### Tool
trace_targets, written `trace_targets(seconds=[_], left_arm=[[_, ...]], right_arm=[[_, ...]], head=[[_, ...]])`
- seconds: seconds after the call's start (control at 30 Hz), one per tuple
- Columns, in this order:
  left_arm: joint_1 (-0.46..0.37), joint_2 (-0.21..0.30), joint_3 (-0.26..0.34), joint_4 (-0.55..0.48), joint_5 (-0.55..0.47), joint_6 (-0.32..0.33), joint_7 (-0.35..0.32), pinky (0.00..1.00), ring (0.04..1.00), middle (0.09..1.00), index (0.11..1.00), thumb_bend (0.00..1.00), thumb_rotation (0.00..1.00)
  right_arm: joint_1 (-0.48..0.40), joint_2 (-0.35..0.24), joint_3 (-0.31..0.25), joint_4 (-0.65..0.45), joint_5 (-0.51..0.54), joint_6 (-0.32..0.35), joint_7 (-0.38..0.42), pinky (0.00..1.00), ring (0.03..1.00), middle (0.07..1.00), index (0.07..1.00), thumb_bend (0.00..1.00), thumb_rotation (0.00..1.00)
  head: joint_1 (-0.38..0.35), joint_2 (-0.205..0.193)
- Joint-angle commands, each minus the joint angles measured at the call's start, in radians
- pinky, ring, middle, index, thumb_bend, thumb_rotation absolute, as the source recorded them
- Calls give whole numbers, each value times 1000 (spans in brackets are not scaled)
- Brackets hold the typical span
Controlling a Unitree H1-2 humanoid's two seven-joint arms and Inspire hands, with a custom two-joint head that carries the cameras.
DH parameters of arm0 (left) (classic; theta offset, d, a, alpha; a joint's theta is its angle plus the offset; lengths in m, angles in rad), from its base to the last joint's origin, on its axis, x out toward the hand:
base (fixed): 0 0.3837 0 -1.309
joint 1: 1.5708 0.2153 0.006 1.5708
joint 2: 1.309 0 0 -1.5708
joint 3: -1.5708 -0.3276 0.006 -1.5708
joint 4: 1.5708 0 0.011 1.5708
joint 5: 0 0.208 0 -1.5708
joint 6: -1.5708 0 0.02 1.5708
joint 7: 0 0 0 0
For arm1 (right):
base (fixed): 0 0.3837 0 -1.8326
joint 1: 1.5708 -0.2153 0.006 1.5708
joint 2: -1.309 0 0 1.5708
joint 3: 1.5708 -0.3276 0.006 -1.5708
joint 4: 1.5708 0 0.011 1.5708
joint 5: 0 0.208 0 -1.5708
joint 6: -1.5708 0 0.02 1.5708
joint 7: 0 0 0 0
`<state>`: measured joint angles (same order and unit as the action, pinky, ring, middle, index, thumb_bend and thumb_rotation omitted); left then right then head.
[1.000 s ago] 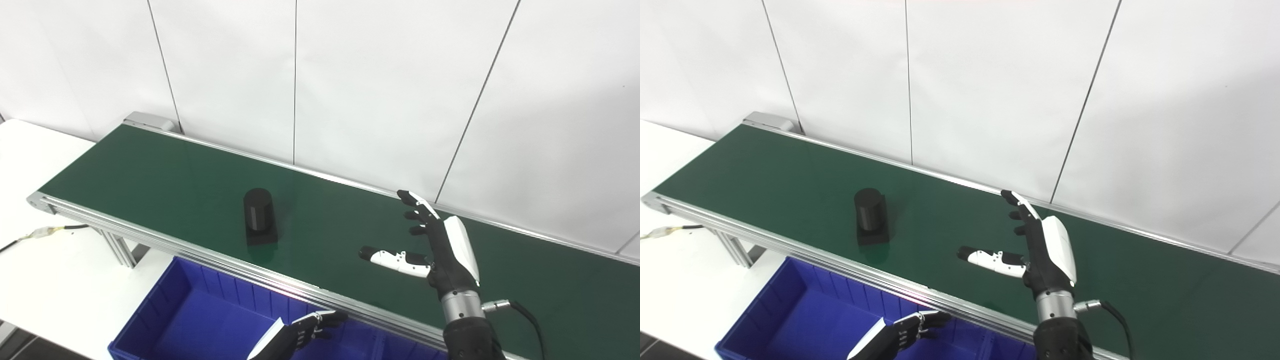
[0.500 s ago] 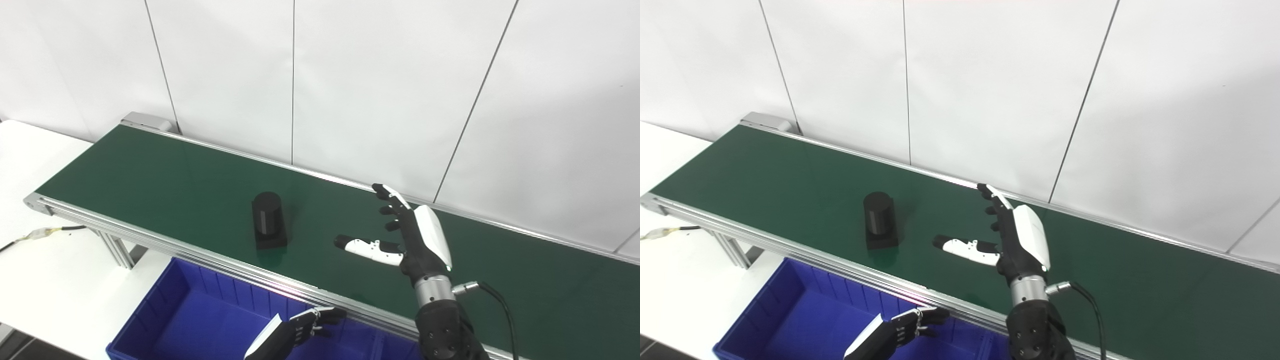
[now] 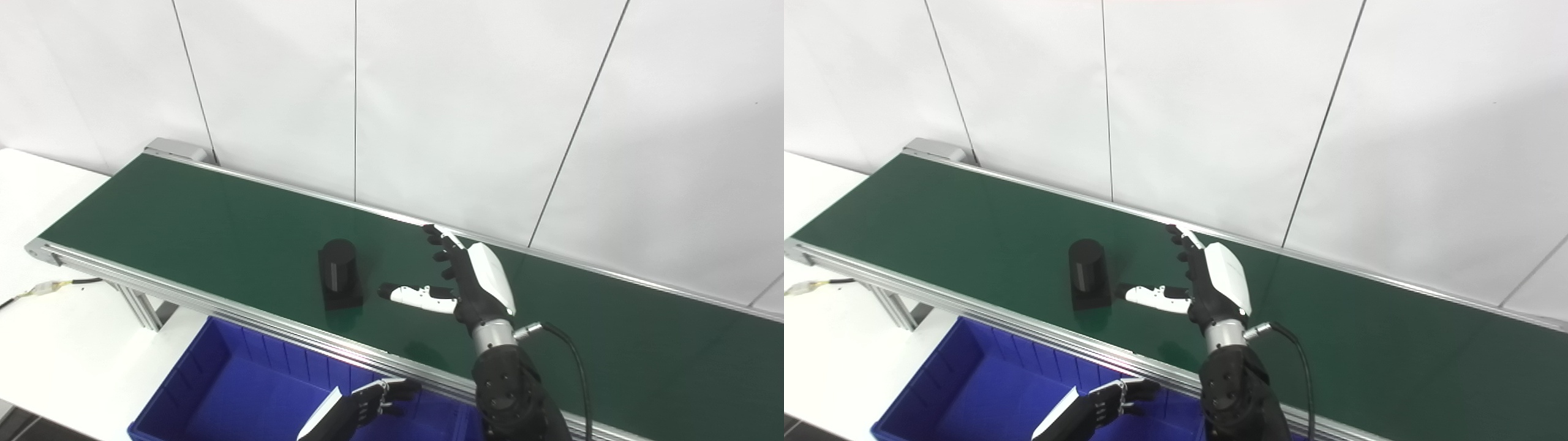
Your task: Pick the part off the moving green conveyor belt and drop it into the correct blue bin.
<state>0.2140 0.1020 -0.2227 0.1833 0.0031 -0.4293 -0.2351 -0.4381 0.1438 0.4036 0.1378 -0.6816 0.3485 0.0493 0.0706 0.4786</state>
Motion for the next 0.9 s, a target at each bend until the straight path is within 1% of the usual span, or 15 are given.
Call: trace_targets(seconds=[0.0,0.13,0.2,0.33,0.5,0.73,0.87], left_arm=[[-12,3,1,-25,-7,-40,-6,771,832,847,788,935,112],[-12,1,3,-24,-9,-40,-13,779,840,849,784,935,97],[-12,2,3,-24,-10,-40,-16,779,838,845,782,937,103],[-9,9,1,-35,7,-40,-9,768,832,842,782,938,113],[-9,16,-3,-40,13,-40,-6,783,834,841,785,929,130],[-8,23,-7,-44,29,-41,11,785,826,830,779,925,127],[-12,28,-11,-43,30,-41,15,773,819,828,780,924,127]], right_arm=[[-58,29,1,-8,2,-9,-24,696,808,869,889,923,519],[-85,37,10,29,-2,2,-20,737,829,878,902,931,543],[-98,43,14,51,-5,-1,-26,760,834,878,901,939,537],[-118,54,24,89,-14,-7,-42,762,835,879,896,940,526],[-135,63,37,122,-18,-5,-61,744,822,868,887,937,501],[-165,65,72,167,-50,30,-56,788,840,891,910,929,508],[-186,70,90,214,-69,35,-72,799,839,892,913,935,516]], head=[[-2,1],[-6,1],[-10,3],[-18,5],[-24,8],[-34,9],[-43,12]])
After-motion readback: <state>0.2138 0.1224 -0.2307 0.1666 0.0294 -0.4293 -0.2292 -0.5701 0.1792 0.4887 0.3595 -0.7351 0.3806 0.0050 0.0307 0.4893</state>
